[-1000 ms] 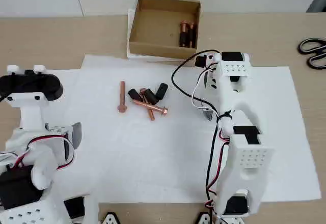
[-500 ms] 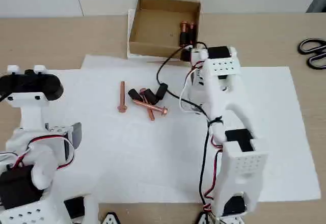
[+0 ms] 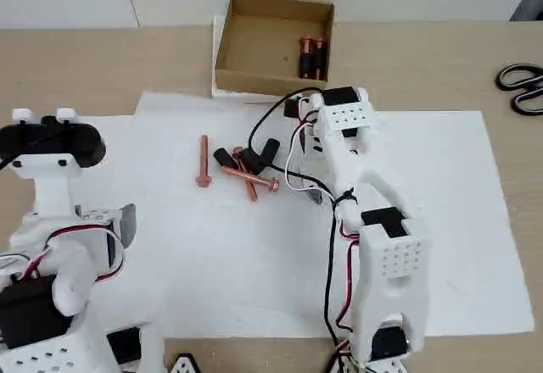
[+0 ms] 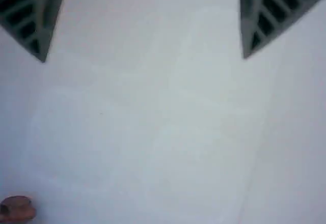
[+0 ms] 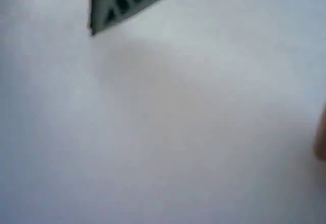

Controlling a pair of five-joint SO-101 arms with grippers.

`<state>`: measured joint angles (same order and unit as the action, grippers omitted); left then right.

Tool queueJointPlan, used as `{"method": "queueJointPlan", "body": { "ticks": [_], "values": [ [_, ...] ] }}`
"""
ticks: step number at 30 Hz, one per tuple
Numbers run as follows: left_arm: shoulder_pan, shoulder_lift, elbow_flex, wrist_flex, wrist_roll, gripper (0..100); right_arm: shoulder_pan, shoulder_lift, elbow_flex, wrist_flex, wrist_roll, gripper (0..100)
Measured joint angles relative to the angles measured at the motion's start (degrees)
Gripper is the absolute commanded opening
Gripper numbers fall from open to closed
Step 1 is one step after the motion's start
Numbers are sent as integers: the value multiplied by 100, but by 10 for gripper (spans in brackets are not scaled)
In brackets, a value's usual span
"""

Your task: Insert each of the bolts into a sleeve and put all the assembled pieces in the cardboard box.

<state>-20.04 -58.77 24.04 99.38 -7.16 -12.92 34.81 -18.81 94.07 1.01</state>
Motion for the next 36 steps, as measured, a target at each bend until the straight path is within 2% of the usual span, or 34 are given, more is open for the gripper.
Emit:
{"method": "queueJointPlan", "body": {
  "ticks": [36],
  "values": [
    [0,0,0,0,0,233,563,18,-290,-44,185,151]
  ]
}}
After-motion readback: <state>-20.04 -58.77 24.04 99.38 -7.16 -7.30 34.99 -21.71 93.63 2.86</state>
